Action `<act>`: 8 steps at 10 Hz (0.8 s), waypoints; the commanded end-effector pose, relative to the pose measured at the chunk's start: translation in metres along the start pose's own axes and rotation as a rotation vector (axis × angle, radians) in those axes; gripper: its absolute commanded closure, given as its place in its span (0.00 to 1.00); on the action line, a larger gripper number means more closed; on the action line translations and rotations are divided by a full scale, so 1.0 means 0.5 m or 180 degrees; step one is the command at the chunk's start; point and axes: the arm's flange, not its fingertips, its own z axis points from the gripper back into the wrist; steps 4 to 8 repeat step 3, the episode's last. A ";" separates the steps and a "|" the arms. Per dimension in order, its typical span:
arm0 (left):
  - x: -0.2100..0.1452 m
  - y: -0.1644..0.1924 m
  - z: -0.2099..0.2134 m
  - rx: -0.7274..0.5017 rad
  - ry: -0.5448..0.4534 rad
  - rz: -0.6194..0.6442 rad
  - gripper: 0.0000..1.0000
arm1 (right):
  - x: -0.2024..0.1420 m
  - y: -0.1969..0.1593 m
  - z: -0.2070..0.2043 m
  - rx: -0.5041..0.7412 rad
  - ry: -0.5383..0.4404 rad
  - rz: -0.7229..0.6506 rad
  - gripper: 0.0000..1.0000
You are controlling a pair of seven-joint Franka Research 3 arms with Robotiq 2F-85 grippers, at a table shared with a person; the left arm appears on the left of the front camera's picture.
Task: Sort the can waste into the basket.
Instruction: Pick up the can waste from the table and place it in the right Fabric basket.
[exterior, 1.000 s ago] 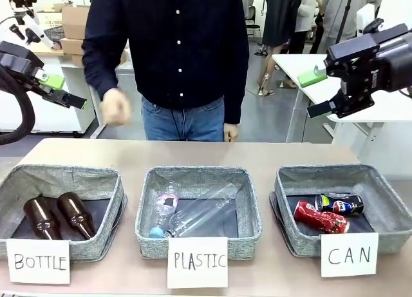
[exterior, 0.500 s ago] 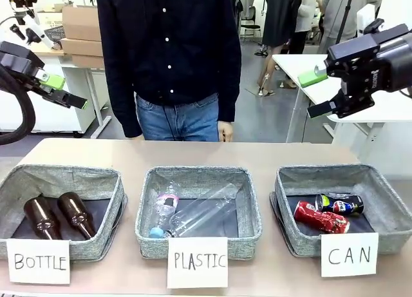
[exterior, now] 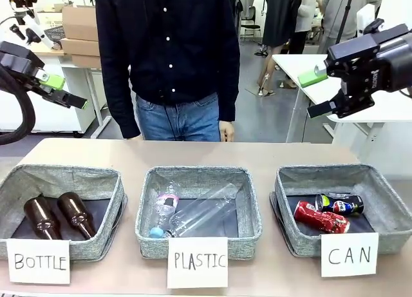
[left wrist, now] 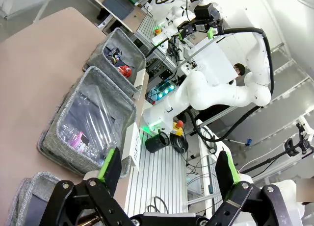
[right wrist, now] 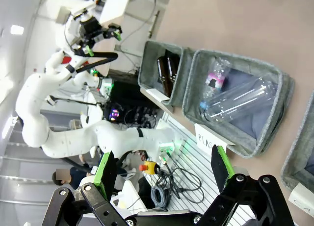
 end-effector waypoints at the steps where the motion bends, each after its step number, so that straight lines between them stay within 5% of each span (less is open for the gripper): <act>1: 0.000 -0.008 0.004 0.0016 0.0017 0.0019 0.00 | 0.000 -0.004 -0.004 -0.0019 -0.0005 0.0011 0.00; 8: 0.000 -0.008 0.004 0.0016 0.0017 0.0019 0.00 | 0.000 -0.004 -0.004 -0.0019 -0.0005 0.0011 0.00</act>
